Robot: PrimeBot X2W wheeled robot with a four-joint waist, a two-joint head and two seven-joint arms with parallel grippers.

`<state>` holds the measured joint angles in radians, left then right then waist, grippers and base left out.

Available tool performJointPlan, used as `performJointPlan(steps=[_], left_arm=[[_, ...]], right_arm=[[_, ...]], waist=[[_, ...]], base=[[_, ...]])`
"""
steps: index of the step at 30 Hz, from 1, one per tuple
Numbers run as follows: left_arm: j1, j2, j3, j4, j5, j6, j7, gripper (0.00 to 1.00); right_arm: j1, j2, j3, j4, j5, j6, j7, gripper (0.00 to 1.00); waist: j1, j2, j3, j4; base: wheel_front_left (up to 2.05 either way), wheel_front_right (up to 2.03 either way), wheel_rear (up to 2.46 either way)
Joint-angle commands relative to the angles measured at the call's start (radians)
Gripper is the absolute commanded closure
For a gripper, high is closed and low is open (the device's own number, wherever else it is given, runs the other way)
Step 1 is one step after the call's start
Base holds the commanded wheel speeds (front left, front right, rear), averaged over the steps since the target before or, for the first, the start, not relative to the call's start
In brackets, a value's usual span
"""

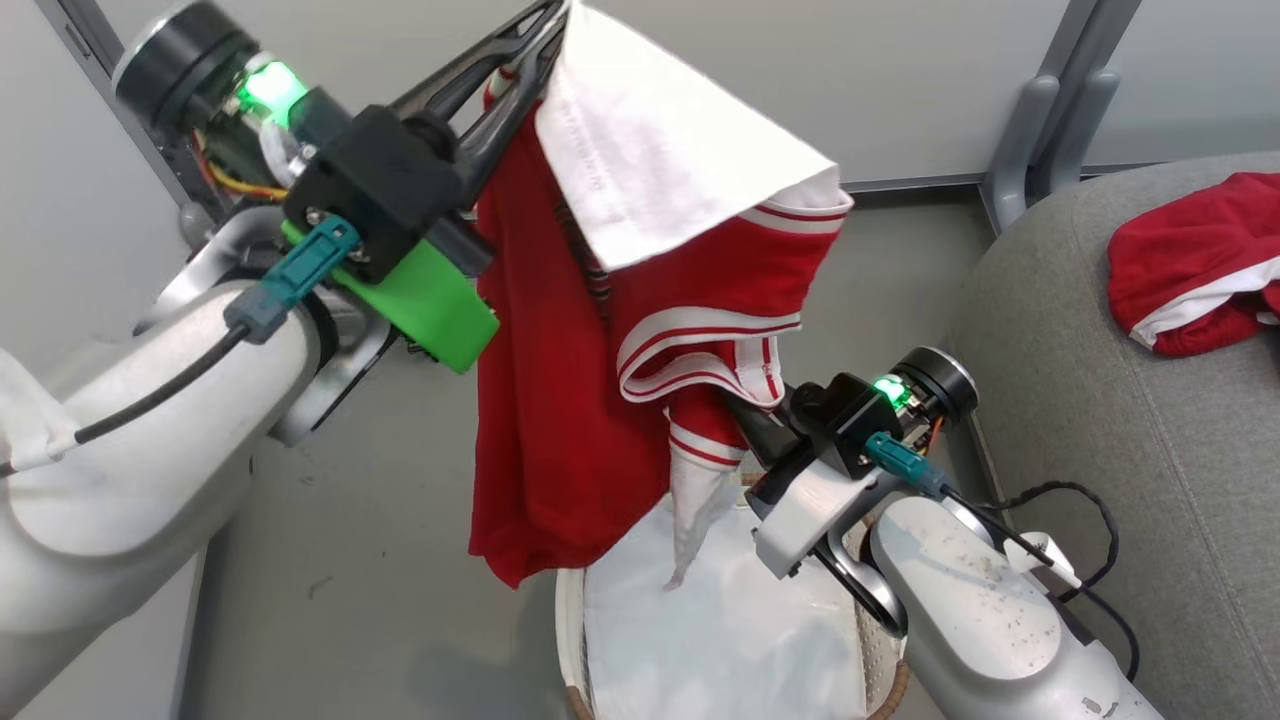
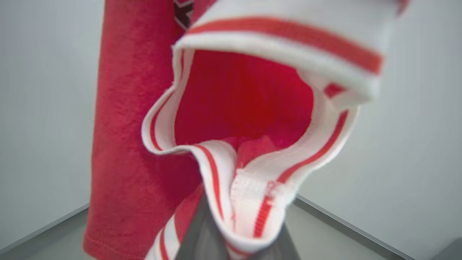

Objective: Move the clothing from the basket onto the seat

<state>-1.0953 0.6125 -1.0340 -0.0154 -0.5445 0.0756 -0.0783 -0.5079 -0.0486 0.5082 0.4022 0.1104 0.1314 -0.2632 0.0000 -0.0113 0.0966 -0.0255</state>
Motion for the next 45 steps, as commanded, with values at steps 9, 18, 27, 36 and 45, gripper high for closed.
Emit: performJointPlan(steps=[9, 18, 27, 36, 45], left_arm=[[0.231, 0.002, 0.034, 0.140, -0.128, 0.059, -0.133, 0.89], [0.430, -0.087, 0.108, 0.213, -0.159, 0.067, -0.189, 0.00], [0.644, -0.218, 0.281, 0.215, -0.064, 0.011, -0.187, 0.00], [0.772, -0.324, 0.407, 0.256, 0.027, -0.074, -0.187, 0.00], [0.810, -0.383, 0.497, 0.285, 0.103, -0.137, -0.186, 0.00]], right_arm=[[0.027, -0.003, -0.100, -0.076, -0.034, -0.001, -0.002, 1.00], [0.029, -0.003, -0.194, -0.138, -0.067, -0.001, -0.002, 1.00], [0.050, -0.003, -0.251, -0.183, -0.093, -0.001, -0.002, 1.00], [0.067, -0.003, -0.304, -0.190, -0.116, -0.001, -0.002, 1.00], [0.032, -0.003, -0.334, -0.200, -0.119, -0.001, -0.002, 1.00]], waist=[[0.0000, 0.0113, 0.013, -0.013], [0.0000, 0.0113, 0.028, -0.021], [0.0000, 0.0113, 0.036, -0.030], [0.0000, 0.0113, 0.051, -0.038], [0.0000, 0.0113, 0.079, -0.095]], base=[[0.00, 0.00, 0.00], [0.00, 0.00, 0.00], [0.00, 0.00, 0.00], [0.00, 0.00, 0.00], [0.00, 0.00, 0.00]])
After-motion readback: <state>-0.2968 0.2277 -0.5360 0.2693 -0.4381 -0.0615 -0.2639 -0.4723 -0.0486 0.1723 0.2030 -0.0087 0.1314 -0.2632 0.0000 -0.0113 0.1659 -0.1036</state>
